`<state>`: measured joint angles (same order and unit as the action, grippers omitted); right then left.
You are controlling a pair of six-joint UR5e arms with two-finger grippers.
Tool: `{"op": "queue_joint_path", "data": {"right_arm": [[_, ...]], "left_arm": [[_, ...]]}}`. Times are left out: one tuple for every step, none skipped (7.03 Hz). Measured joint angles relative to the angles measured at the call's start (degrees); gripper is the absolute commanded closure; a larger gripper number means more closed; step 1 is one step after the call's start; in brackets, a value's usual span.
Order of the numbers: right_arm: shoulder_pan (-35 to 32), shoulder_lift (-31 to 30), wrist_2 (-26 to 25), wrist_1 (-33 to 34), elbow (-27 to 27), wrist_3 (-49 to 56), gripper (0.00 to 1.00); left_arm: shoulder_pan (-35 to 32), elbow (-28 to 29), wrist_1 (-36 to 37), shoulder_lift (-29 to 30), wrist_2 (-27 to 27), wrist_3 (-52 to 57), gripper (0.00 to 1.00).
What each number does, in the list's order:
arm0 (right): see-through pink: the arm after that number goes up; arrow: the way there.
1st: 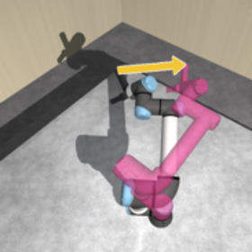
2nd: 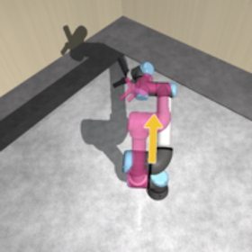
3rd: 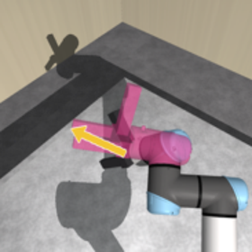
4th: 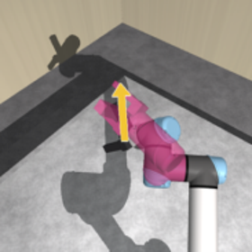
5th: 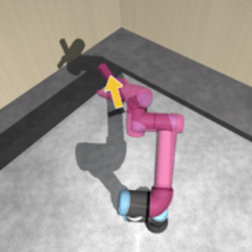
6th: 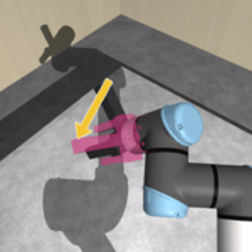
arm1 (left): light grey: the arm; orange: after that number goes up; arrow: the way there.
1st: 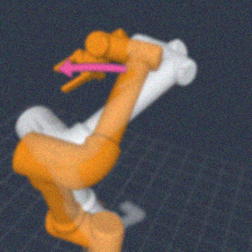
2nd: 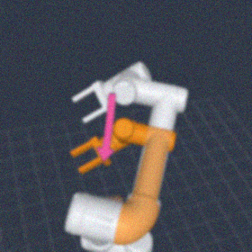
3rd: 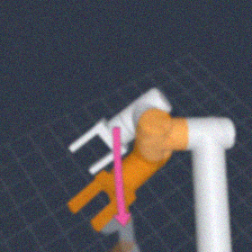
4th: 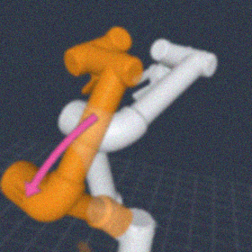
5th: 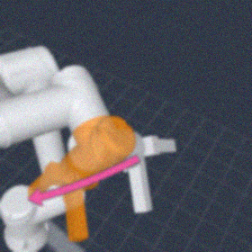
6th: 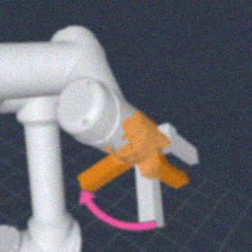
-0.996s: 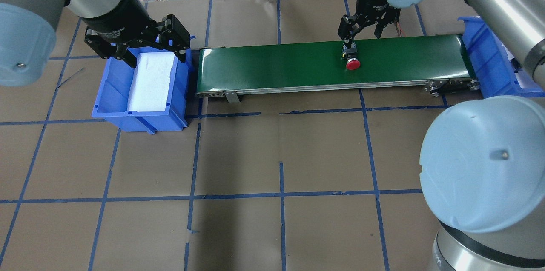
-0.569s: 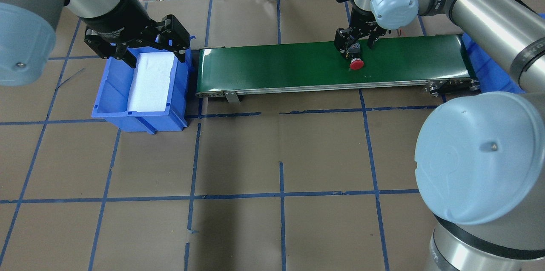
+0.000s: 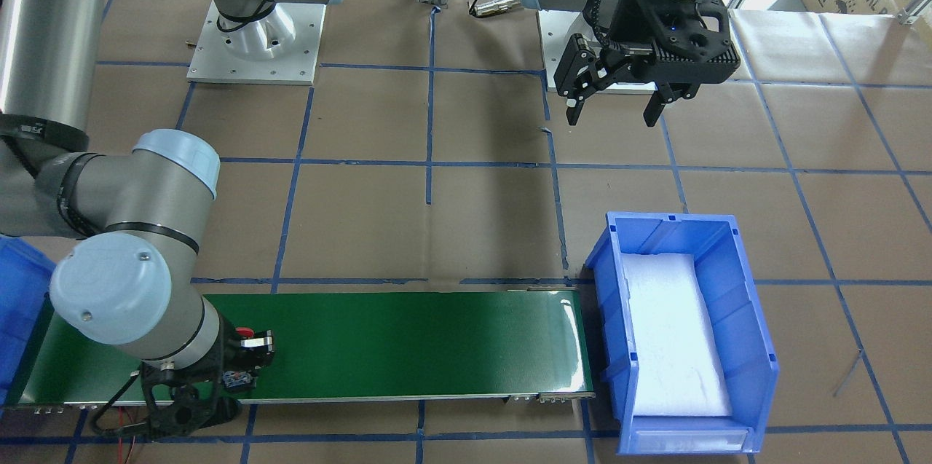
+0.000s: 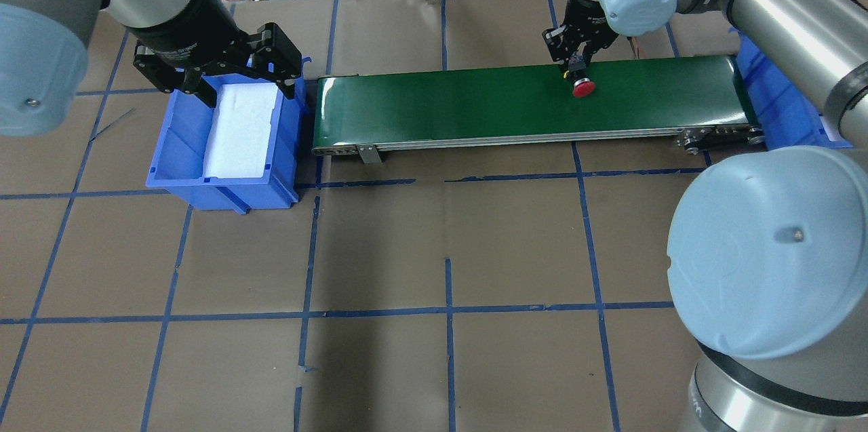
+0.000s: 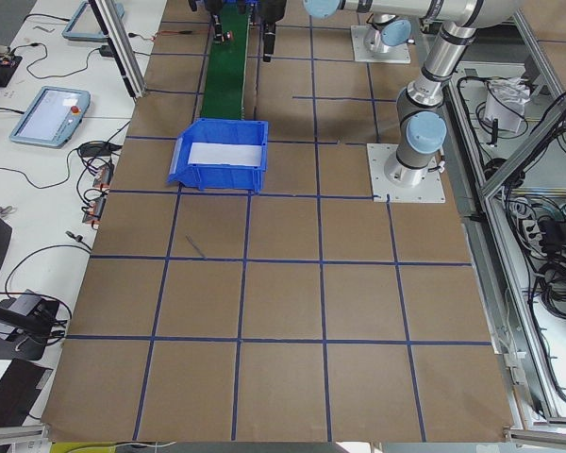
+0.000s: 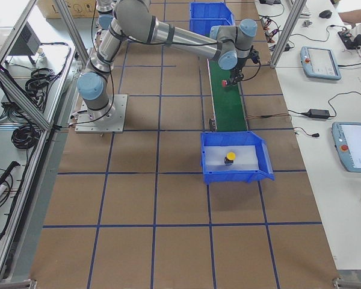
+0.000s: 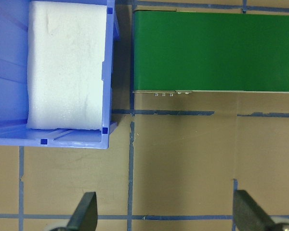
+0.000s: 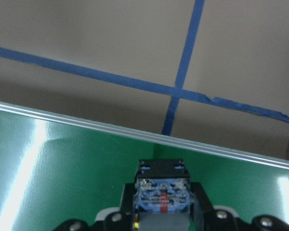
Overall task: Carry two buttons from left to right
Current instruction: 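Carry the red button into the far blue bin and release it with the right gripper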
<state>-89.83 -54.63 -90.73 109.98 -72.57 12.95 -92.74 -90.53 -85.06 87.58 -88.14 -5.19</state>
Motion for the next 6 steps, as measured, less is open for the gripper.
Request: {"op": "queue_joint_path", "data": {"right_arm": [[1.65,-0.52,-0.27,-1.12,1.84,0.15,0.83],[4.52,-1.32,-0.30,-3.17,3.56,1.48,0.87],[8.67,-2.47,-0.10,-5.58,4.71,4.08,0.89],[13.34,-3.58,-0.04,-8.24,5.66,6.39,0.90],[17.99,-4.35,-0.24,-11.40,7.41,8.55,0.90],[21.78,-4.29,-0.54,-13.44,9.57,11.55,0.90]], "left_arm": [[0.01,0.00,-0.03,-0.02,-0.01,0.00,0.00],[0.00,0.01,-0.09,-0.06,-0.03,0.00,0.00],[-0.04,0.01,-0.13,-0.07,-0.05,0.00,0.00],[-0.11,0.01,-0.12,-0.06,-0.01,0.00,0.00],[-0.16,0.01,-0.11,-0.05,0.04,0.00,0.00],[-0.17,0.01,-0.11,-0.02,0.09,0.00,0.00]]}}
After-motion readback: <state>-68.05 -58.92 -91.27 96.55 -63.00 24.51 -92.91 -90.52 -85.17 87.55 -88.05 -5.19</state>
